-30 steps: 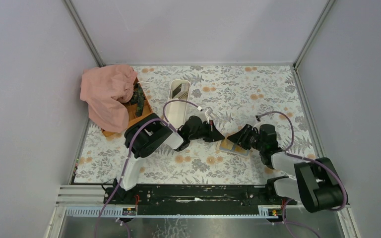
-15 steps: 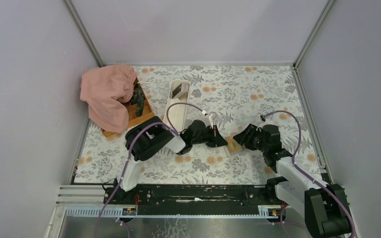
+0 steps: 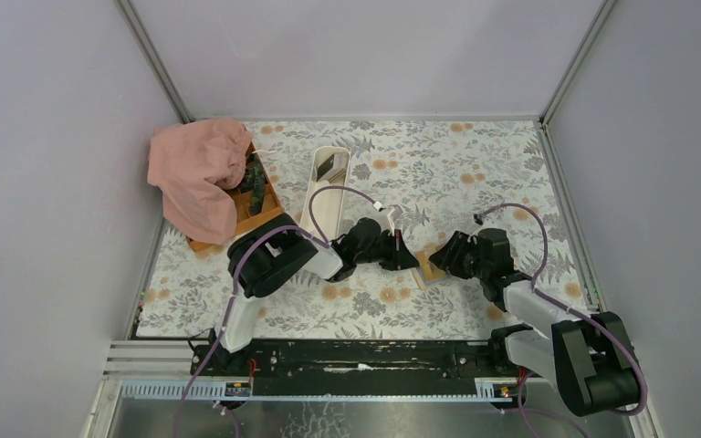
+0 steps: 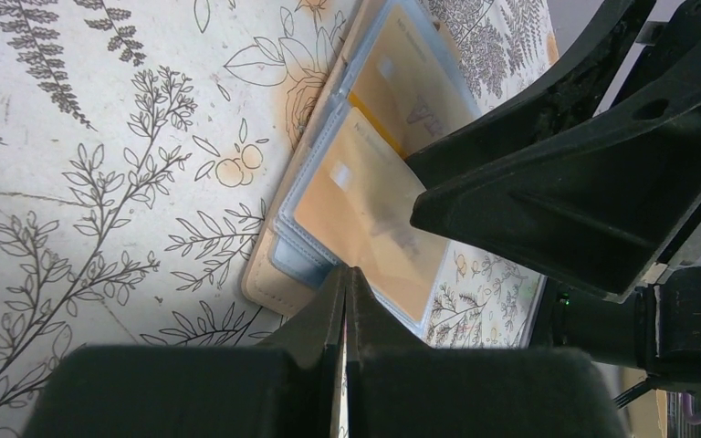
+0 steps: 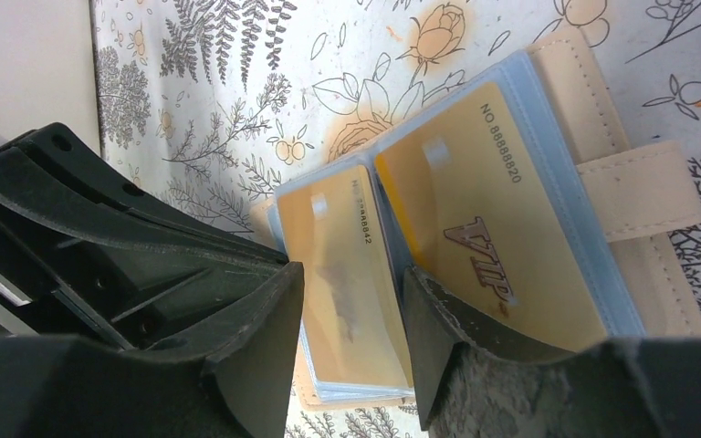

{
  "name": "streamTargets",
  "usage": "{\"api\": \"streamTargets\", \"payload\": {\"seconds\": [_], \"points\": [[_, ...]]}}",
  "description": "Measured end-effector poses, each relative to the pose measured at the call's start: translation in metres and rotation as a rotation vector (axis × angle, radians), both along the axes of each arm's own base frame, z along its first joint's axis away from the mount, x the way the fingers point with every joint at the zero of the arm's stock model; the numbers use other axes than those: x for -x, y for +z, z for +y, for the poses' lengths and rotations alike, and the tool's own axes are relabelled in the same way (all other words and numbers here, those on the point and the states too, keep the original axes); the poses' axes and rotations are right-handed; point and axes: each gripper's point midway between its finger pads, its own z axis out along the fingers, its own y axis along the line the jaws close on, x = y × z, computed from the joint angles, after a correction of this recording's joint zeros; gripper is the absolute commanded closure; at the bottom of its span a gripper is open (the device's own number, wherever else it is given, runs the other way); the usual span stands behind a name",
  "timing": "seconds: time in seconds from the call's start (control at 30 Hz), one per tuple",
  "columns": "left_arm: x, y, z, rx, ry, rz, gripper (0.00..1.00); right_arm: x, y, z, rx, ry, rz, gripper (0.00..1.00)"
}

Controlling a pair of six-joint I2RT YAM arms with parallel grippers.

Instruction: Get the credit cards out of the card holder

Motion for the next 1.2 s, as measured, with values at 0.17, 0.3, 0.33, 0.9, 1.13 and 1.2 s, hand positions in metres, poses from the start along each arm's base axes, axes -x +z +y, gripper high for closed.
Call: {"api": "streamTargets", "payload": {"seconds": [0.17, 0.3, 0.33, 0.9, 1.13, 1.2], "points": [[0.000, 0.000, 0.000, -0.004, -0.001, 0.003, 1.00, -0.001, 0.001, 0.006, -0.052, 0.017, -0.026, 0.49], [-0.002, 0.000, 0.002, -0.008, 0.004, 0.005, 1.00, 0.000, 0.002, 0.010, -0.098, 0.012, -0.051, 0.49], [-0.002, 0.000, 0.002, -0.011, 0.005, 0.004, 1.00, 0.000, 0.002, 0.010, -0.108, 0.011, -0.055, 0.49], [-0.003, -0.001, 0.004, -0.013, 0.009, 0.003, 1.00, -0.002, 0.022, 0.015, -0.173, 0.004, -0.122, 0.51], [-0.003, -0.001, 0.004, -0.014, 0.009, 0.003, 1.00, -0.004, 0.026, 0.016, -0.192, 0.001, -0.130, 0.51], [-0.003, 0.000, 0.004, -0.013, 0.009, 0.002, 1.00, -0.004, 0.028, 0.017, -0.198, 0.003, -0.134, 0.51]]}}
